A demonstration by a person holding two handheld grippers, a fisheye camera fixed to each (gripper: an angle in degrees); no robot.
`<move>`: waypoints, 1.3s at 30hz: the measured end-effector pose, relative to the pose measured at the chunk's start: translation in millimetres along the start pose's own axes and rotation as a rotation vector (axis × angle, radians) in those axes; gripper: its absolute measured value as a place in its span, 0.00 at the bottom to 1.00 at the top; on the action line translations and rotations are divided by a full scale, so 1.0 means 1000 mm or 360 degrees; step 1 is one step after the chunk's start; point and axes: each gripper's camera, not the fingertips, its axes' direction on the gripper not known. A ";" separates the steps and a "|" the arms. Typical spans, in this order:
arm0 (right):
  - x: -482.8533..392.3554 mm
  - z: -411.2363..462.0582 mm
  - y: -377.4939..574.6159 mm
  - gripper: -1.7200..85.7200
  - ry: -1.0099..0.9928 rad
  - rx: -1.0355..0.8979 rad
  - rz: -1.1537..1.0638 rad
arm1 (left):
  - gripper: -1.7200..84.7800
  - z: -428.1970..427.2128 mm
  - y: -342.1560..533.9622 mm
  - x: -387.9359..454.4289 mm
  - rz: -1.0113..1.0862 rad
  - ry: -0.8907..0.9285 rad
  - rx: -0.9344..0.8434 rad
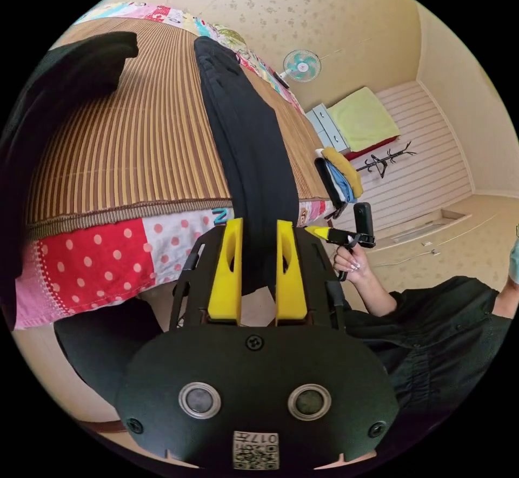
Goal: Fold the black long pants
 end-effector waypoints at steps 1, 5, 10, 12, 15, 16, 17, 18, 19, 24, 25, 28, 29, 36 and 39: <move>0.003 -0.001 -0.008 0.14 -0.0003 0.0005 -0.0002 | 0.16 0.002 -0.003 -0.003 -0.0018 0.0001 -0.0001; 0.012 0.019 -0.032 0.16 -0.0116 -0.0120 0.0016 | 0.14 0.020 -0.008 -0.027 -0.0133 0.0030 -0.0012; -0.006 0.045 -0.011 0.13 0.0161 -0.0140 -0.0082 | 0.10 0.030 0.016 -0.034 -0.0209 0.0139 0.0044; -0.004 0.044 0.002 0.13 0.0198 -0.0176 -0.0100 | 0.10 0.032 0.025 -0.034 -0.0207 0.0134 -0.0040; 0.010 0.028 0.016 0.14 0.0079 -0.0123 -0.0071 | 0.13 0.028 0.025 -0.035 -0.0139 0.0052 -0.0132; 0.015 0.016 0.019 0.15 0.0026 -0.0040 -0.0069 | 0.14 0.025 0.024 -0.035 -0.0126 0.0046 -0.0125; 0.017 0.010 0.019 0.15 0.0002 0.0003 -0.0069 | 0.14 0.020 0.021 -0.036 -0.0100 0.0057 -0.0102; 0.022 -0.001 0.019 0.15 -0.0045 0.0071 -0.0070 | 0.15 0.014 0.017 -0.039 -0.0082 0.0071 -0.0076; 0.027 -0.007 0.015 0.15 -0.0074 0.0088 -0.0059 | 0.15 0.012 0.014 -0.041 -0.0080 0.0079 -0.0064; 0.048 0.003 0.000 0.15 -0.0217 -0.0043 -0.0048 | 0.14 0.005 0.008 -0.073 -0.0175 0.0229 0.0005; 0.052 0.009 0.001 0.15 -0.0307 -0.0040 -0.0037 | 0.13 0.007 0.010 -0.074 -0.0163 0.0230 0.0010; 0.059 0.020 0.009 0.12 -0.0375 -0.0010 0.0009 | 0.14 0.014 0.020 -0.076 -0.0159 0.0289 0.0061; 0.058 0.021 0.011 0.12 -0.0380 -0.0015 0.0006 | 0.14 0.013 0.023 -0.075 -0.0167 0.0273 0.0070; -0.001 -0.042 0.056 0.08 -0.0585 0.0020 -0.0368 | 0.09 -0.046 0.046 -0.022 0.0214 0.0580 0.0098; -0.056 -0.098 0.068 0.07 -0.0723 0.0129 -0.0673 | 0.09 -0.094 0.044 0.023 0.0467 0.0820 0.0223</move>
